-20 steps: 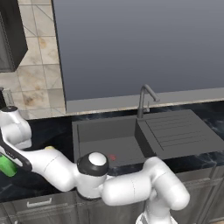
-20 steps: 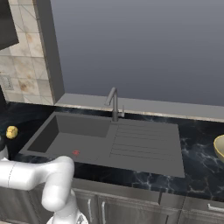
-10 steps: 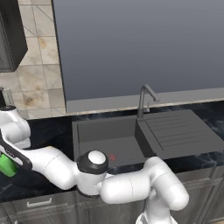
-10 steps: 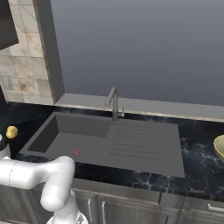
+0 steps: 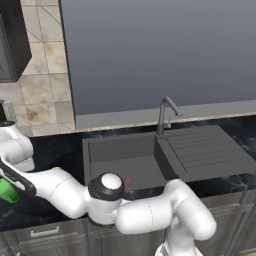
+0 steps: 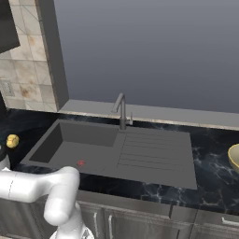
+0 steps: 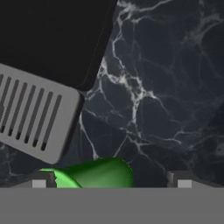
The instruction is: Remove the lemon wedge and potato from the sink. Then move the bowl and cup from the counter to the sink for washing.
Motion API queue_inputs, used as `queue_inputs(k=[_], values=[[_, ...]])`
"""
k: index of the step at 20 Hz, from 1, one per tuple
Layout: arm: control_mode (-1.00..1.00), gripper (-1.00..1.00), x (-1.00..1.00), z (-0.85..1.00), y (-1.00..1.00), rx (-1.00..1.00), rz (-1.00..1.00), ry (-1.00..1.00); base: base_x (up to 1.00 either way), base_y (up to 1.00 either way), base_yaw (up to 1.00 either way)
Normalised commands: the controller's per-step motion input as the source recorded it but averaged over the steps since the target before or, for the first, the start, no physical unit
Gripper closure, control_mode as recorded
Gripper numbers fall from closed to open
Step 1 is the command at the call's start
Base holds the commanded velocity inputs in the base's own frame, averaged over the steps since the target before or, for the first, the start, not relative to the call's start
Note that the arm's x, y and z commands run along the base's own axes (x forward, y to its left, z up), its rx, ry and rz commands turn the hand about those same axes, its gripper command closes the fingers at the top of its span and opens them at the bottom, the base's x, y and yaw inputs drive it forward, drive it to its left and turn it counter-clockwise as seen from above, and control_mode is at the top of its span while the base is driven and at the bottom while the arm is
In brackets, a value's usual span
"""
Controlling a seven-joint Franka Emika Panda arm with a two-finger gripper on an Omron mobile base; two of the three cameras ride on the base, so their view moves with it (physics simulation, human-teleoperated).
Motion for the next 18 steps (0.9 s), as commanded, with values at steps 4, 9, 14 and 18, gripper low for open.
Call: queue_inputs(k=[4,9,14,18], values=[[-1.0,-1.0,-0.21,-0.18,-0.22,-0.03,0.0,0.0,0.0,0.0,0.0],[-1.0,-1.0,-0.11,-0.14,-0.26,-0.02,-0.02,0.0,0.0,0.0,0.0],[-1.0,-1.0,0.0,-0.1,-0.19,0.0,-0.03,0.0,0.0,0.0,0.0],[-1.0,-1.0,0.0,-0.14,-0.18,0.0,-0.03,0.01,0.0,0.0,0.0]])
